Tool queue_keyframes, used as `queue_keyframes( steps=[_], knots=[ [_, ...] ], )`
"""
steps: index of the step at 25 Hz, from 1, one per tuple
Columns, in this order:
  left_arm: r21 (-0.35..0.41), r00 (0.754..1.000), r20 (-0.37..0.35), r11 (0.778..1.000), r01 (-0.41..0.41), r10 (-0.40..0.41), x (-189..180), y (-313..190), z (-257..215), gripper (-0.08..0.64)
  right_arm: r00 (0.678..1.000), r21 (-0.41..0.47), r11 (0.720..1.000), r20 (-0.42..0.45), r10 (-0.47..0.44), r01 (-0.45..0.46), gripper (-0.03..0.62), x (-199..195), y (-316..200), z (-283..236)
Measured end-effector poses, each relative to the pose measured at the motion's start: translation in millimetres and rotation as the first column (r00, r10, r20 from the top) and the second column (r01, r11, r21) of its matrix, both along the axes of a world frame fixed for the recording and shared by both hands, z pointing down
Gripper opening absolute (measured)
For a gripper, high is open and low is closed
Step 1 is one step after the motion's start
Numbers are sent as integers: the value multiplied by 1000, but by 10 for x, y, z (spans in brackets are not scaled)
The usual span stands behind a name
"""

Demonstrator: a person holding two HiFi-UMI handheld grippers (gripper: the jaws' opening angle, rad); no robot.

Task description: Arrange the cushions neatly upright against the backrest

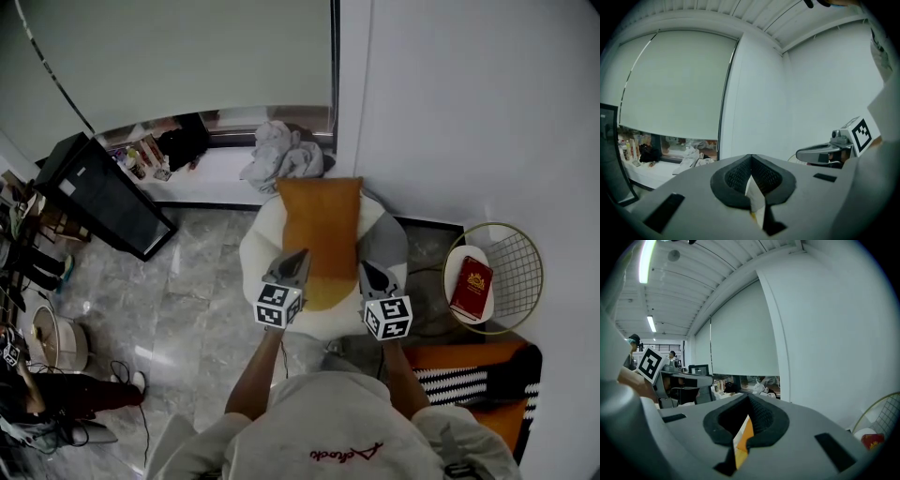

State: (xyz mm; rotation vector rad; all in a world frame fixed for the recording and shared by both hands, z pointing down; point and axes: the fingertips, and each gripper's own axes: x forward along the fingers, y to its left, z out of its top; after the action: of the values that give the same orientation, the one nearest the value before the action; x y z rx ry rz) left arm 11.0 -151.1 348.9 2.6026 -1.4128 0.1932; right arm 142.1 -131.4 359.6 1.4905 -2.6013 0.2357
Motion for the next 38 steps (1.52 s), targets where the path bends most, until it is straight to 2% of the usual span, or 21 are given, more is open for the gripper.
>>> queue_keyframes(
  steps=[10, 19, 27, 38],
  knots=[
    [-7, 1000, -11, 1000, -26, 26, -343, 1011, -46, 29, 1000, -1, 1000, 3, 29, -29, 26, -382, 993, -62],
    [-5, 999, -4, 999, -35, 35, -267, 1934, 47, 29, 999, 4, 999, 7, 31, -31, 26, -377, 1915, 2],
    [4, 999, -10, 999, -36, 36, -220, 2365, 8, 29, 1000, 14, 999, -6, 29, -29, 26, -364, 2313, -56],
    [22, 1000, -6, 999, -28, 28, -292, 2540, -111, 29, 1000, 49, 998, 2, 26, -26, 26, -435, 2460, -238]
  ],
)
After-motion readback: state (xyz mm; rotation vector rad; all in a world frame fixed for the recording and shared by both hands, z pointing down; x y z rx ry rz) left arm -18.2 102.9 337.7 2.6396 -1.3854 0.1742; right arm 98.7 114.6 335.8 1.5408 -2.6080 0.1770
